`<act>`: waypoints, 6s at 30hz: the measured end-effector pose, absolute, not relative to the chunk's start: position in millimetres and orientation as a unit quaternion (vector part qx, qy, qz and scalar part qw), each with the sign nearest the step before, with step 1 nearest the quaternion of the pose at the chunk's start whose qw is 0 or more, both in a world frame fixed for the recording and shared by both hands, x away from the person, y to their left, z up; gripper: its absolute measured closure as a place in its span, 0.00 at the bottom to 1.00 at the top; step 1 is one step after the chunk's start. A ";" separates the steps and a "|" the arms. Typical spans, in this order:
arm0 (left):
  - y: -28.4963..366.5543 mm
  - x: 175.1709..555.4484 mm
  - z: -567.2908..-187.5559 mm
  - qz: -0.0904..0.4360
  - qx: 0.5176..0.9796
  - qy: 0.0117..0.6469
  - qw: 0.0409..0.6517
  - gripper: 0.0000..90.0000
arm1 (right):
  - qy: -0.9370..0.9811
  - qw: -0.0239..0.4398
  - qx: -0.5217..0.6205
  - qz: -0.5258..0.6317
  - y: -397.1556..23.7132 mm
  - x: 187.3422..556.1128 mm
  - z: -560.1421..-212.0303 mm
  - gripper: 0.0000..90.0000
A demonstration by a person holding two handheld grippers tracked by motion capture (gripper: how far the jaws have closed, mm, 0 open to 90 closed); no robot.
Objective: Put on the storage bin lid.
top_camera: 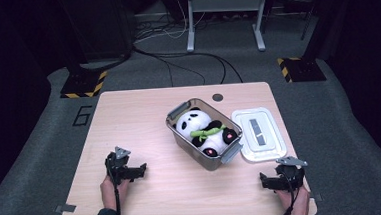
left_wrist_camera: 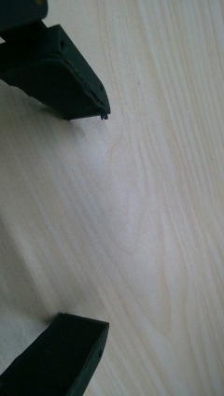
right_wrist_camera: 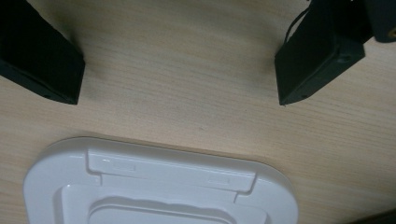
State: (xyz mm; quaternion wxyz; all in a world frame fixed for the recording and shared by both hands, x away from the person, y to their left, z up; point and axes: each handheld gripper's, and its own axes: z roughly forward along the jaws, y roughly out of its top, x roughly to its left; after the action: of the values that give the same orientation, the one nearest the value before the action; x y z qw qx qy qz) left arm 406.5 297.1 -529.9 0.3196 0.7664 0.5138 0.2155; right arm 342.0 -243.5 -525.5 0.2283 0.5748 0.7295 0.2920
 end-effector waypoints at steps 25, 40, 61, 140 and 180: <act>297.2 406.2 -530.4 0.220 0.764 0.516 0.320 0.00 | 0.733 0.249 0.556 0.303 -238.5 428.1 -490.2 0.04; 297.3 406.2 -530.5 0.222 0.763 0.516 0.320 0.00 | 0.734 0.253 0.570 0.269 -221.8 488.6 -503.0 0.49; 297.3 406.2 -530.5 0.221 0.763 0.515 0.321 0.00 | 0.718 0.251 0.584 0.284 -223.3 496.3 -501.0 0.74; 296.7 406.8 -530.5 0.219 0.765 0.513 0.322 0.00 | 0.801 0.197 0.411 0.388 -128.8 472.0 -352.9 0.74; 296.9 407.2 -530.3 0.218 0.766 0.512 0.321 0.00 | 0.851 0.134 0.370 0.349 -54.9 485.7 -384.4 0.74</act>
State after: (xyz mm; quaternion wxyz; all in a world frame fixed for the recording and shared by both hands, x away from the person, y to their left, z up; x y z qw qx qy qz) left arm 407.2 296.9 -530.3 0.3208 0.7664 0.5119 0.2184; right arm 485.7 -54.9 -384.4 0.1344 0.3699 0.8506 0.3487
